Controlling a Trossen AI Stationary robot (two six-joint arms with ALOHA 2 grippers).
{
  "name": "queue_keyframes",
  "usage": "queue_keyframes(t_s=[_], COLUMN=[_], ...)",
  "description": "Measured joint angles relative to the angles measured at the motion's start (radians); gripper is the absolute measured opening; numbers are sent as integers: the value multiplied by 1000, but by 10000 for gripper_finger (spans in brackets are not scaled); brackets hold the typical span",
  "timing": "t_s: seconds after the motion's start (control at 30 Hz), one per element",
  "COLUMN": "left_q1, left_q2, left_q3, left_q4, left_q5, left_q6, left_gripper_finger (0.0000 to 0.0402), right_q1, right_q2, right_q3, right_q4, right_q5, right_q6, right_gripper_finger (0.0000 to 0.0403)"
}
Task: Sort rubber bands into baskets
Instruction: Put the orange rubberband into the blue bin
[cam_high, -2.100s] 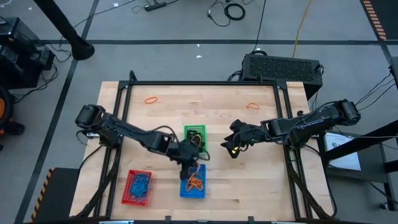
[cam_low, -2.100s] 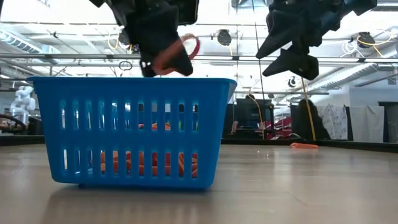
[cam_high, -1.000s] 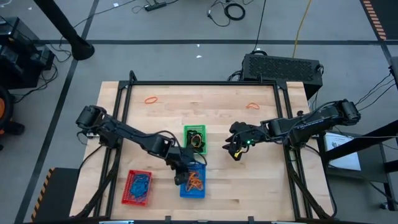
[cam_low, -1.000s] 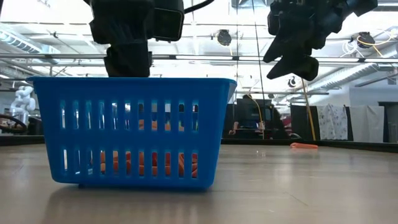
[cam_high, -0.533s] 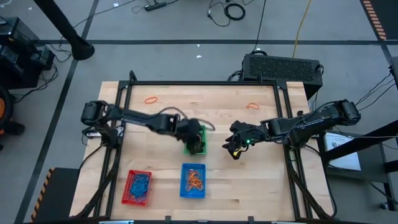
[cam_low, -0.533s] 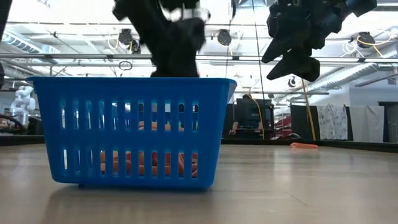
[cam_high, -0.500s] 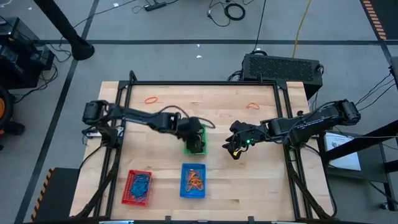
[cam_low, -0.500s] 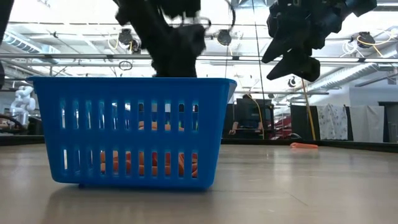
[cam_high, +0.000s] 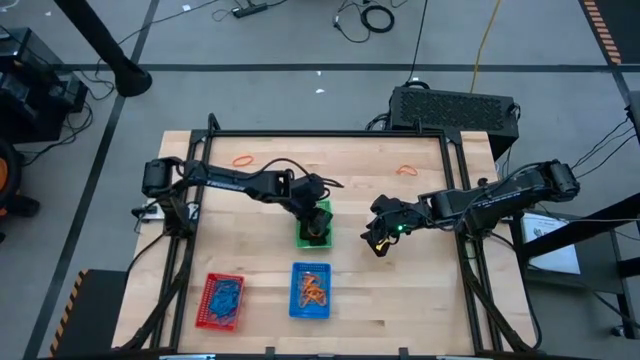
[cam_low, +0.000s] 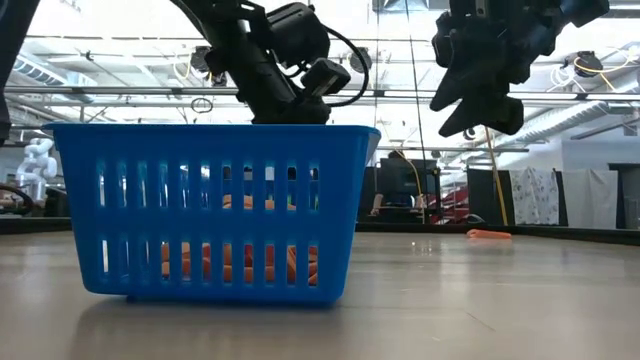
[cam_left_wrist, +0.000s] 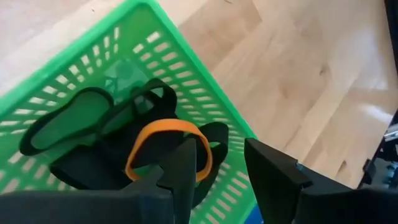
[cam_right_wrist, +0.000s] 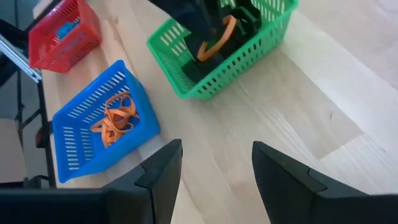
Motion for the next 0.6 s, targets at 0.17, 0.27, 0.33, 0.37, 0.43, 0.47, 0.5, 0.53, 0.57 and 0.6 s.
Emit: queue_keyframes(t_s=[0.17, 0.27, 0.33, 0.37, 0.43, 0.47, 0.5, 0.53, 0.57, 0.6], left_q1=[1, 1, 1, 0, 0, 0, 0, 0, 0, 1], left_q2=[19, 55, 76, 84, 90, 90, 89, 89, 89, 89], left_q3=[0, -1, -1, -1, -1, -1, -1, -1, -1, -1], left_q4=[13, 12, 19, 26, 47, 62, 74, 80, 81, 84], left_q5=[-11, -5, 5, 5, -4, -8, -10, -11, -11, -11], left_q6=[-17, -29, -36, -36, -36, -36, -37, -37, -37, -38], left_gripper_finger=[143, 143, 143, 143, 143, 143, 143, 143, 143, 143], right_q1=[0, 0, 0, 0, 0, 0, 0, 0, 0, 0], right_q2=[0, 0, 0, 0, 0, 0, 0, 0, 0, 0], right_q3=[0, 0, 0, 0, 0, 0, 0, 0, 0, 0], right_q4=[-17, -16, -18, -18, -19, -20, -20, -21, -23, -25], right_q5=[2, 5, 5, 5, 5, 5, 5, 5, 5, 5], right_q6=[0, -6, -7, -7, -7, -7, -8, -8, -9, -11], right_gripper_finger=[187, 187, 187, 187, 187, 187, 187, 187, 187, 187])
